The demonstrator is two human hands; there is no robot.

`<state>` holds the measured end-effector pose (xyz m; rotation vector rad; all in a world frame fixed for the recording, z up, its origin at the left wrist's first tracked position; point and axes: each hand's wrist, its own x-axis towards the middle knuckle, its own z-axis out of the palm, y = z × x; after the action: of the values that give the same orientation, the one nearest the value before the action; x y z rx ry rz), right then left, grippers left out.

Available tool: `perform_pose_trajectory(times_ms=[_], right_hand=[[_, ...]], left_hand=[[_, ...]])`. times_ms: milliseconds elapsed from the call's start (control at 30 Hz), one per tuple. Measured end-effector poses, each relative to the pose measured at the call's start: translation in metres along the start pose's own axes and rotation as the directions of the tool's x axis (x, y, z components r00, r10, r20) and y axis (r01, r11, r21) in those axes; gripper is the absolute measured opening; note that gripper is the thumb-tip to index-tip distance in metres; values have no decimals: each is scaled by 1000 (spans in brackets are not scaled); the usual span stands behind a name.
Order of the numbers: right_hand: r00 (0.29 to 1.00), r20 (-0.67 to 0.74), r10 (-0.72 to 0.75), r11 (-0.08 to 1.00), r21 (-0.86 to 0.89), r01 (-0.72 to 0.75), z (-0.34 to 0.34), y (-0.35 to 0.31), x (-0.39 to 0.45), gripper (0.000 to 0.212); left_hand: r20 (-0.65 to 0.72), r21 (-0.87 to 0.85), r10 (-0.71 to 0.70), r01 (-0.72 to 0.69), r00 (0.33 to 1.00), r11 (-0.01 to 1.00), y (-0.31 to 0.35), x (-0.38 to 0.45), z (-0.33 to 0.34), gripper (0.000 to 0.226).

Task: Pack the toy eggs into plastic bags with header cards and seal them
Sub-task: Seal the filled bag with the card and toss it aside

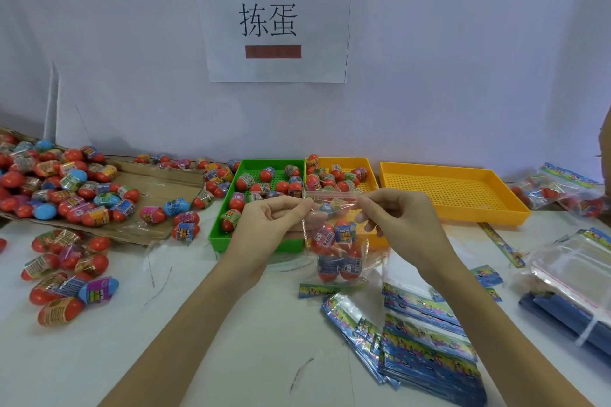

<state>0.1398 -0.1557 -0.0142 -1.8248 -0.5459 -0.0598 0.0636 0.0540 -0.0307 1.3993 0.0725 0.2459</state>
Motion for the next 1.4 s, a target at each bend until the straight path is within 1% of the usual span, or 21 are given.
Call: perform_pose_trajectory(times_ms=[67, 100, 133, 167, 200, 267, 300, 333, 400, 533, 667, 800, 900, 967, 1000, 1100, 1200, 1267, 1300, 1333, 1400], right_hand=[[1000, -28, 6, 1000, -9, -6, 1, 1, 0, 9], [997, -68, -23, 998, -60, 18, 3, 1, -1, 4], [988, -124, -89, 985, -158, 69, 6, 0, -3, 7], [968, -164, -192, 951, -273, 143, 11, -1, -5, 13], [933, -167, -319, 898, -370, 240, 15, -2, -7, 15], [838, -85, -539, 761, -476, 441, 23, -4, -10, 13], [799, -38, -600, 703, -501, 505, 26, -4, -11, 13], [779, -4, -627, 670, -514, 536, 28, -4, -11, 15], [776, 23, -630, 647, -537, 542, 30, -4, -11, 19], [784, 2, -621, 660, -537, 525, 28, 0, -10, 18], [781, 8, -625, 660, -528, 534, 26, 1, -8, 15], [730, 38, -682, 591, -559, 582, 24, 1, -7, 12], [690, 67, -721, 529, -590, 610, 24, 2, -8, 16], [679, 74, -731, 512, -598, 617, 24, 2, -6, 21], [677, 70, -732, 512, -599, 616, 24, 3, -6, 21], [687, 24, -726, 553, -572, 605, 26, 3, -5, 8], [709, -101, -698, 638, -537, 552, 22, -1, -4, 1], [736, -239, -633, 727, -511, 459, 6, -2, 2, 6], [754, -283, -593, 766, -488, 419, -3, -1, 5, 7], [772, -291, -565, 787, -471, 398, -11, 0, 7, 6], [790, -216, -574, 775, -454, 439, -14, 2, 5, 4]], left_hand=[[33, -6, -15, 16, 999, 1000, 0, 0, 0, 21], [37, 4, -11, 11, 999, 1000, -1, 0, 1, 19], [33, 21, -2, 1, 999, 1000, -2, -1, 3, 18], [27, 41, 10, -11, 1000, 999, -3, -1, 5, 16], [22, 61, 25, -26, 999, 998, -3, -1, 7, 14], [29, 99, 67, -69, 997, 993, -4, -3, 10, 13], [39, 112, 90, -94, 995, 989, -4, -3, 11, 14], [49, 128, 114, -119, 992, 985, -4, -4, 11, 15], [67, 183, 165, -175, 984, 967, -4, -5, 12, 16], [110, 305, 262, -283, 959, 909, -4, -6, 15, 20], [135, 479, 386, -402, 912, 780, -8, -7, 16, 19], [163, 520, 462, -474, 872, 710, -7, -10, 17, 18], [172, 545, 489, -496, 855, 676, -7, -10, 17, 17], [163, 558, 491, -490, 856, 670, -7, -10, 17, 17], [161, 566, 491, -488, 856, 665, -7, -10, 17, 17], [147, 576, 481, -470, 864, 668, -7, -10, 17, 21], [104, 574, 457, -428, 884, 698, -6, -9, 14, 22], [63, 574, 424, -381, 903, 725, -5, -7, 9, 25], [48, 554, 403, -360, 914, 751, -5, -5, 6, 25], [39, 524, 382, -345, 923, 779, -4, -4, 5, 25], [31, 465, 350, -324, 936, 824, -3, -3, 5, 23]])
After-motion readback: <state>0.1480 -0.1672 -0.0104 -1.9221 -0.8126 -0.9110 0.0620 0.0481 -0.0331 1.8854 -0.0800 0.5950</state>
